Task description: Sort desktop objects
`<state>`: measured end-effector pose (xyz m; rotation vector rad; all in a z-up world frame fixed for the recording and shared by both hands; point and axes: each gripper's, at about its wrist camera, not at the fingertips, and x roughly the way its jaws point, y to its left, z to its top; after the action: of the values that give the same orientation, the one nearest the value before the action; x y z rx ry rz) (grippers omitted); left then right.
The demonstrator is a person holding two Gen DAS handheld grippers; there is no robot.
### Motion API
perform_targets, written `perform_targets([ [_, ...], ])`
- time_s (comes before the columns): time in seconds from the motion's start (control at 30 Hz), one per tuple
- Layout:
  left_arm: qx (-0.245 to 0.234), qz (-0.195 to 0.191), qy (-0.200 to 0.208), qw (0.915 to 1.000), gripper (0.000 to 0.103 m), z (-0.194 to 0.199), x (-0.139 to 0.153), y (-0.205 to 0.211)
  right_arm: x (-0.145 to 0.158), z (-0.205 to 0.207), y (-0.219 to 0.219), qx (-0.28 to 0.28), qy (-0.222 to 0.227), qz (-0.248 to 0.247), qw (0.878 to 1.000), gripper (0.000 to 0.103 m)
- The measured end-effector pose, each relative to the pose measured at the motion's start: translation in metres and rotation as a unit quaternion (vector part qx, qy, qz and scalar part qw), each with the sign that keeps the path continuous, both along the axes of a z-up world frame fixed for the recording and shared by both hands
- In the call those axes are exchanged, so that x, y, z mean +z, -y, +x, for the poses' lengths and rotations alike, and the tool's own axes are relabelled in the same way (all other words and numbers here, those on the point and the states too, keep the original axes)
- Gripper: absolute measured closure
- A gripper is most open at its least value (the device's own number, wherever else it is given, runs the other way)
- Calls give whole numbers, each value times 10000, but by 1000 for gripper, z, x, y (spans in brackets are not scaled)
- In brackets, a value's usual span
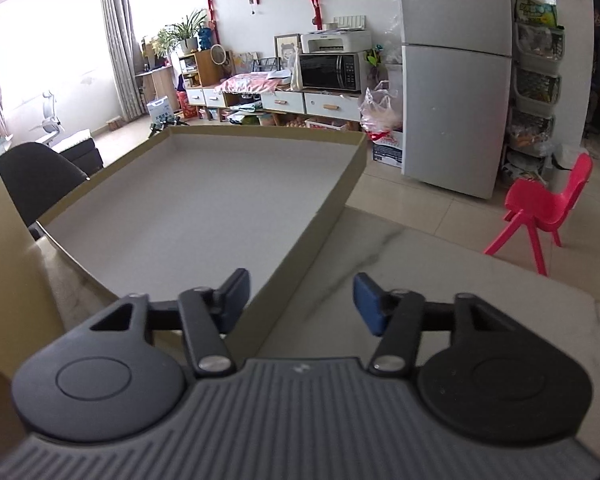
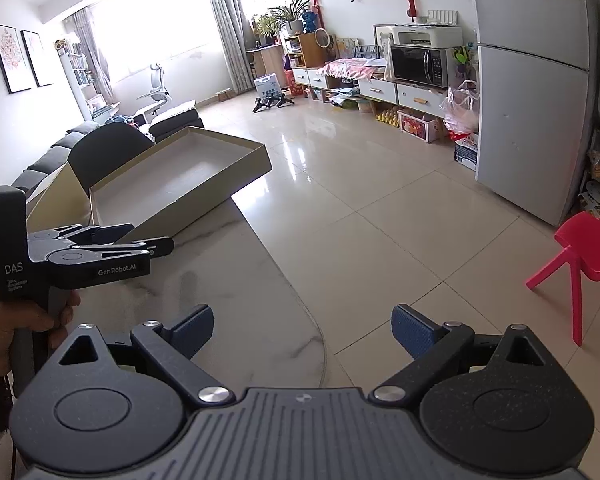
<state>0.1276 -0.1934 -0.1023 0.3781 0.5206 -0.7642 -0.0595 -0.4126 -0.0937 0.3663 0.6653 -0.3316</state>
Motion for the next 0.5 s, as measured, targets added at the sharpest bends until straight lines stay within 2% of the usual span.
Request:
perform_targets([
  [0.1, 20, 16, 41, 10000, 71, 1, 1, -5, 0, 1, -1, -1, 28, 47, 10000, 6],
  [0.17, 8, 11, 32, 10000, 75, 3, 1, -3, 0, 2, -2, 12, 42, 61, 10000, 6],
  [0.5, -316, -28, -86, 9995, 76, -11, -1, -3, 5, -2, -2, -67, 98, 121, 9999, 6],
])
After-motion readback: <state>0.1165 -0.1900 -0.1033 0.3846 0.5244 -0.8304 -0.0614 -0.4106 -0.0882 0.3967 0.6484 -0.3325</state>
